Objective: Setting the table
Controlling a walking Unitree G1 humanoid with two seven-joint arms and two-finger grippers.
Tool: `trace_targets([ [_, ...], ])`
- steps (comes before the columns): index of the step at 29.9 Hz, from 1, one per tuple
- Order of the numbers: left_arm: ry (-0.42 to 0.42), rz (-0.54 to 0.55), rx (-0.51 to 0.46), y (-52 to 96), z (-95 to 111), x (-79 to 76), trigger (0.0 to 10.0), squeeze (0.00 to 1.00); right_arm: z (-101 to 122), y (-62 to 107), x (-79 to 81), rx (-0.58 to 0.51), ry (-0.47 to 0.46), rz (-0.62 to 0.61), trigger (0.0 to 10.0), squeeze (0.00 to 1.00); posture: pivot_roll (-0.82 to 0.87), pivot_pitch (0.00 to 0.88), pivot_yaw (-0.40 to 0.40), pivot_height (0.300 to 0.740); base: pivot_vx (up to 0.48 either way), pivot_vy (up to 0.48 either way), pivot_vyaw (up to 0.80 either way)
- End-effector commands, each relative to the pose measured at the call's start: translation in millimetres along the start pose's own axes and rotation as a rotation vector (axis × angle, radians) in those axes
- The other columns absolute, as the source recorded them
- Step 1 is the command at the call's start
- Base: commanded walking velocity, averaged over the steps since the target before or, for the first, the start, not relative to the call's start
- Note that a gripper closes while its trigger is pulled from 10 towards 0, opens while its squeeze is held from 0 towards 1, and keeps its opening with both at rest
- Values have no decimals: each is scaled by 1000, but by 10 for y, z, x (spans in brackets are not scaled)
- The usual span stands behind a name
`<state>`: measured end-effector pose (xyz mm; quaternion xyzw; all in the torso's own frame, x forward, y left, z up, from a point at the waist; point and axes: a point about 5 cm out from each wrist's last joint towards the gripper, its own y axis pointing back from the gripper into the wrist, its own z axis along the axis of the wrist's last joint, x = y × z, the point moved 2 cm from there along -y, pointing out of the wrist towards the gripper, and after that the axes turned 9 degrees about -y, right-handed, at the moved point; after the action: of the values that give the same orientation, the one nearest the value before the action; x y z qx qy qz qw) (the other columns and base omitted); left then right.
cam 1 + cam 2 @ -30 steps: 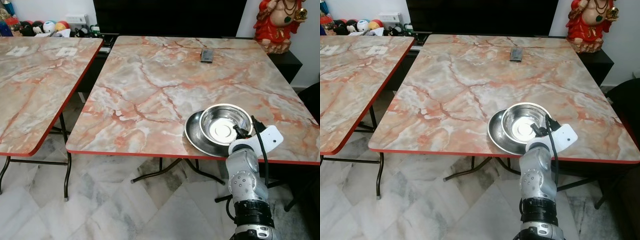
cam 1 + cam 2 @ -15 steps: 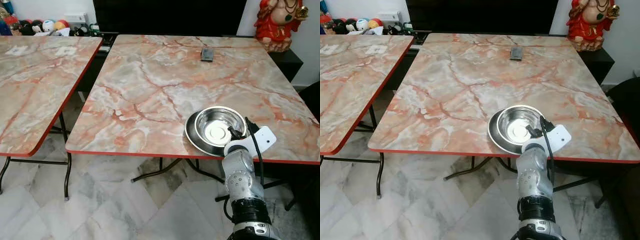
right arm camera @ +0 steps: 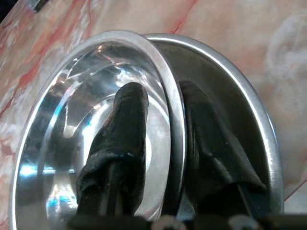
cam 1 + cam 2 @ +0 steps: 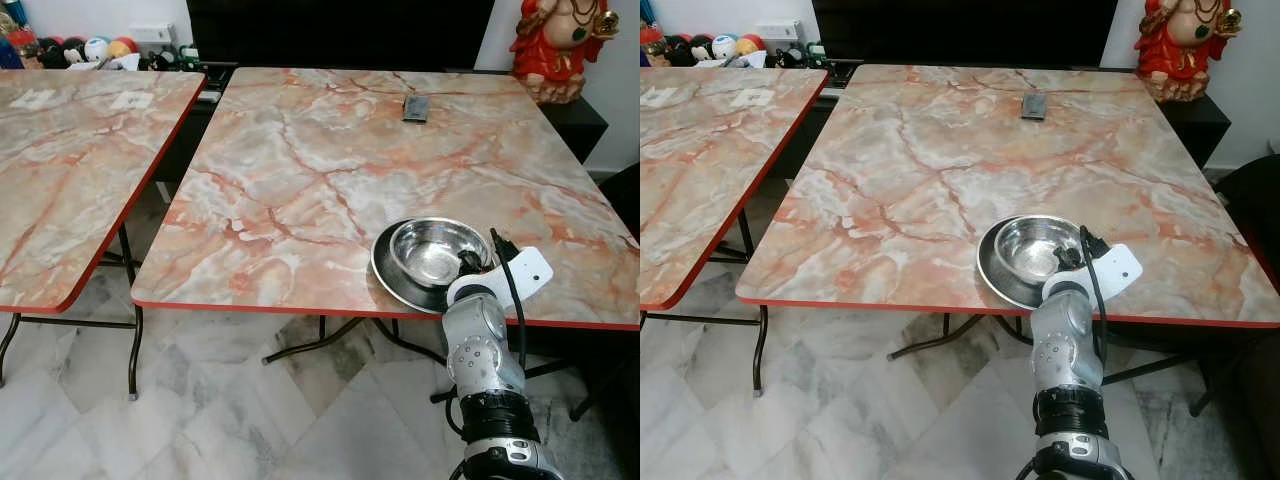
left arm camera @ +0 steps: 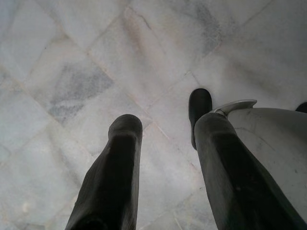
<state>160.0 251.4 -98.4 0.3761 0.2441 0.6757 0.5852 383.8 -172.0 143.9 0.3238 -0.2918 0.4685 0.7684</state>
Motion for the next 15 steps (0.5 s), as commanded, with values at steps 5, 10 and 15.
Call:
trace_targets([
  [5, 7, 3, 36, 29, -110, 16, 10000, 0, 14, -12, 30, -10, 6, 10, 10000, 0, 99, 169, -7, 740, 0, 0, 0],
  [10, 7, 3, 38, 29, -113, 16, 10000, 0, 34, 0, 22, -20, 12, 4, 10000, 0, 95, 168, -8, 740, 0, 0, 0],
  [15, 10, 0, 37, 29, -113, 6, 10000, 0, 106, 73, -18, -47, 28, -4, 10000, 0, 83, 167, -14, 740, 0, 0, 0],
])
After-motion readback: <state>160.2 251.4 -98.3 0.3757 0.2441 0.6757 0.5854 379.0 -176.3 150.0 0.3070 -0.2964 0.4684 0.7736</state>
